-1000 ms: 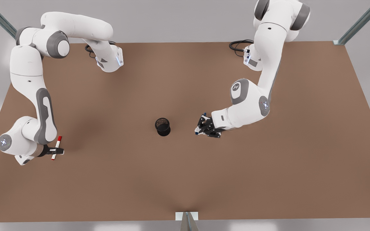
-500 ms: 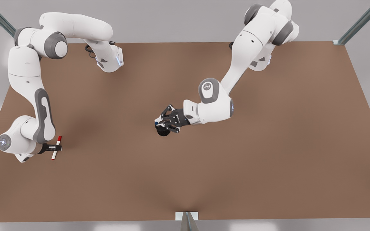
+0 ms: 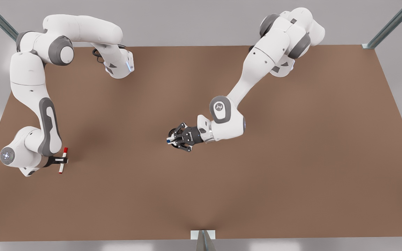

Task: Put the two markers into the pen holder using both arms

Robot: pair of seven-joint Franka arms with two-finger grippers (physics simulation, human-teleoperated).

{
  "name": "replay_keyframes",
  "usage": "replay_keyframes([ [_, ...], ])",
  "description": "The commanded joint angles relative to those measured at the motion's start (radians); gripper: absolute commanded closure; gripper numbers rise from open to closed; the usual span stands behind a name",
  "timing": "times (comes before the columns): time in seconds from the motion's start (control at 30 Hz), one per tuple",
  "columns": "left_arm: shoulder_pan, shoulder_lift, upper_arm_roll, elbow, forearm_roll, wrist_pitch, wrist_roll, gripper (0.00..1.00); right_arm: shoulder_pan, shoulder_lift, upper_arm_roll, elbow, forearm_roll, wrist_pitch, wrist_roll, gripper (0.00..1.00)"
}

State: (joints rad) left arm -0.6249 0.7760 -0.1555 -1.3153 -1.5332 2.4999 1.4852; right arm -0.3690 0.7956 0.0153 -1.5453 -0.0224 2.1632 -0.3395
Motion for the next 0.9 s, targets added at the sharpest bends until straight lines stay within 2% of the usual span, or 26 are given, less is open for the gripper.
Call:
replay_keyframes([
  [0.0,-0.001,0.0,0.001,-0.008,-0.025,-0.007,0.471,0.79,-0.002,-0.001,0.0,0.001,0.001,-0.002,-0.012,0.44],
  [0.17,-0.004,0.016,-0.013,-0.027,-0.038,-0.006,0.474,0.79,0.012,0.001,0.0,-0.006,0.001,-0.002,-0.007,0.51],
  [0.5,-0.052,0.066,-0.013,-0.018,-0.067,0.013,0.474,0.78,0.013,0.004,0.002,-0.01,0.001,0.001,-0.032,0.56],
  [0.53,-0.053,0.068,-0.013,-0.019,-0.065,0.013,0.474,0.78,0.018,0.004,0.002,-0.009,0.001,0.0,-0.032,0.63],
  [0.57,-0.052,0.074,-0.013,-0.021,-0.067,0.013,0.483,0.7,0.018,0.004,0.0,-0.009,-0.001,0.0,-0.032,0.71],
  [0.6,-0.052,0.08,-0.013,-0.021,-0.067,0.013,0.487,0.63,0.018,0.004,0.0,-0.007,-0.001,-0.002,-0.032,0.74],
  [0.63,-0.052,0.088,-0.013,-0.024,-0.067,0.013,0.489,0.44,0.016,0.002,0.0,-0.004,-0.001,-0.002,-0.033,0.76],
  [0.67,-0.061,0.089,-0.013,-0.027,-0.058,0.01,0.483,0.0,0.016,0.002,0.002,-0.002,-0.001,-0.002,-0.033,0.77],
  [0.77,0.005,0.003,-0.007,-0.059,0.059,-0.058,0.34,0.0,0.018,-0.001,0.002,0.001,-0.001,-0.002,-0.033,0.77],
  [0.83,0.186,-0.098,0.002,-0.042,0.647,-0.341,-0.16,0.0,0.021,-0.03,0.02,0.05,-0.001,-0.069,-0.055,0.77],
  [0.87,0.272,-0.13,0.01,-0.042,0.769,-0.455,-0.183,0.0,0.024,-0.091,0.066,0.057,-0.001,-0.098,-0.042,0.77],
])
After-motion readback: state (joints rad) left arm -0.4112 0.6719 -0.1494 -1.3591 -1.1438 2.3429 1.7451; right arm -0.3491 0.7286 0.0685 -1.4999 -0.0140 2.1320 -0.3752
